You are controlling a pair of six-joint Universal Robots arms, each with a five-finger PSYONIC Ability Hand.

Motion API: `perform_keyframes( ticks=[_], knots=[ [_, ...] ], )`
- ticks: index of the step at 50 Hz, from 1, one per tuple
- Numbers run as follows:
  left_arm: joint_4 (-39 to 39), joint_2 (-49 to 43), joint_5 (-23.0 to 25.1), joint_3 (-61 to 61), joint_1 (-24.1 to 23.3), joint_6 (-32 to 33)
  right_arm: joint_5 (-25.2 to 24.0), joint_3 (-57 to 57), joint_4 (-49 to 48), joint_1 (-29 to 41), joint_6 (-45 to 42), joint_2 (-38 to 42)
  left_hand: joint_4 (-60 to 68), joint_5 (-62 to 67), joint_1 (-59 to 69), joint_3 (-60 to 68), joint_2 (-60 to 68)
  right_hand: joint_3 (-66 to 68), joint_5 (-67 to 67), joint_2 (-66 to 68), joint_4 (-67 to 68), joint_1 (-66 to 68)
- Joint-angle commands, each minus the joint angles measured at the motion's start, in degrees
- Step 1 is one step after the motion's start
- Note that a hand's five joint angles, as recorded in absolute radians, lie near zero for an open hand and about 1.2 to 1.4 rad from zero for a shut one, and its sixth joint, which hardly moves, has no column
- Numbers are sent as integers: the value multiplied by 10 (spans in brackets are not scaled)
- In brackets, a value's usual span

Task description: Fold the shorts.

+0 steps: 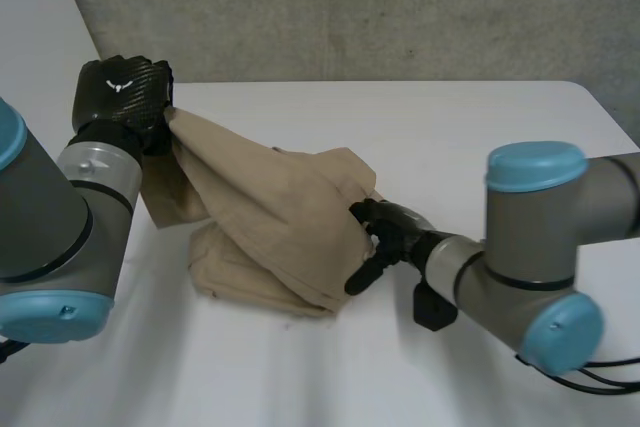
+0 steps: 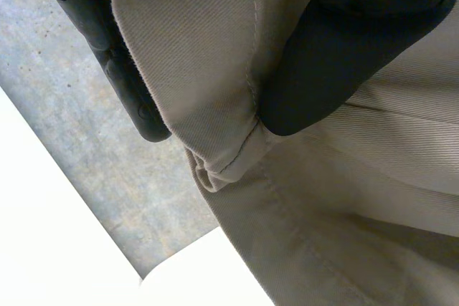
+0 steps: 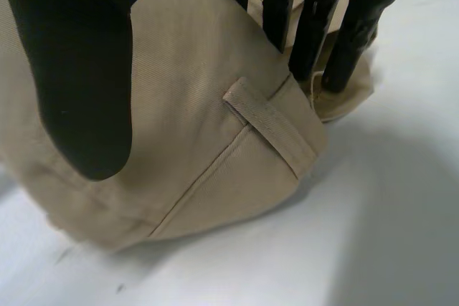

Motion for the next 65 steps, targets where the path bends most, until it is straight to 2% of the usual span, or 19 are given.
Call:
perform_keyframes(
  ticks=[1, 2, 5, 8, 13, 14, 18, 22, 29, 36, 44, 49, 52, 54, 55, 56, 57, 61, 65],
  knots=[
    [0, 0, 0, 0, 9, -1, 40, -84, -12, 34, 20, 67, 107, 151, 152, 118, 113, 508, 500, 504, 507, 533],
    [0, 1, 0, -1, 8, -1, 50, -89, -12, 35, 20, 64, 107, 151, 152, 118, 113, 577, 569, 573, 575, 602],
    [-4, 4, 1, -4, 7, 0, 64, -91, -15, 29, 13, 53, 107, 151, 152, 118, 113, 578, 569, 574, 576, 603],
    [-8, 19, 0, -5, 7, 1, 81, -88, -9, 25, -41, -46, 107, 151, 152, 118, 113, 578, 569, 574, 576, 603],
    [-28, 82, 1, -7, 6, 2, 78, -90, 0, -25, -233, -171, 107, 151, 152, 118, 113, 578, 569, 574, 576, 603],
    [-39, 104, 1, -6, 5, 2, 82, -100, 11, -42, -305, -201, 107, 151, 152, 118, 113, 578, 569, 574, 576, 603],
    [-68, 160, 4, -5, 2, 3, 91, -146, 73, -54, -445, -265, 107, 151, 152, 118, 113, 578, 569, 574, 576, 603],
    [-114, 196, 24, -5, 5, 11, 93, -190, 150, -59, -501, -281, 107, 151, 152, 118, 113, 578, 569, 574, 576, 603],
    [-177, 193, 69, -12, 1, 11, 83, -197, 236, -53, -554, -229, 107, 151, 152, 118, 113, 578, 569, 574, 576, 603],
    [-173, 93, 78, -35, -2, 12, 90, -170, 241, -52, -599, -151, 107, 151, 152, 118, 113, 578, 569, 574, 576, 603],
    [-116, -74, 76, 69, -3, 17, 95, -212, 119, -55, -601, -37, 107, 151, 152, 118, 113, 578, 569, 574, 576, 603],
    [-64, -162, 75, 224, -7, 26, 112, -289, -45, -56, -597, 7, 107, 151, 152, 118, 113, 578, 569, 574, 576, 603],
    [-16, -171, 74, 271, -7, 33, 120, -306, -131, -52, -595, 9, 107, 151, 152, 118, 113, 578, 569, 574, 576, 603],
    [53, -162, 68, 283, -7, 29, 123, -306, -218, -52, -592, 3, 107, 151, 152, 118, 113, 578, 569, 574, 576, 603],
    [54, -162, 68, 283, -7, 29, 123, -306, -218, -52, -592, 3, 107, 151, 152, 118, 113, 578, 569, 574, 576, 603],
    [77, -154, 63, 280, -9, 29, 125, -294, -285, -53, -594, -13, 107, 151, 152, 118, 113, 578, 569, 574, 576, 603],
    [136, -121, 48, 260, -11, 29, 126, -286, -300, -52, -594, -26, 107, 151, 152, 118, 113, 578, 569, 574, 576, 603],
    [182, -74, 33, 185, -17, 30, 121, -238, -275, -52, -596, -91, 107, 151, 152, 118, 113, 578, 569, 574, 576, 603],
    [164, -46, 31, 111, -25, 31, 113, -201, -179, -56, -594, -127, 107, 151, 152, 118, 113, 578, 569, 574, 576, 603]
  ],
)
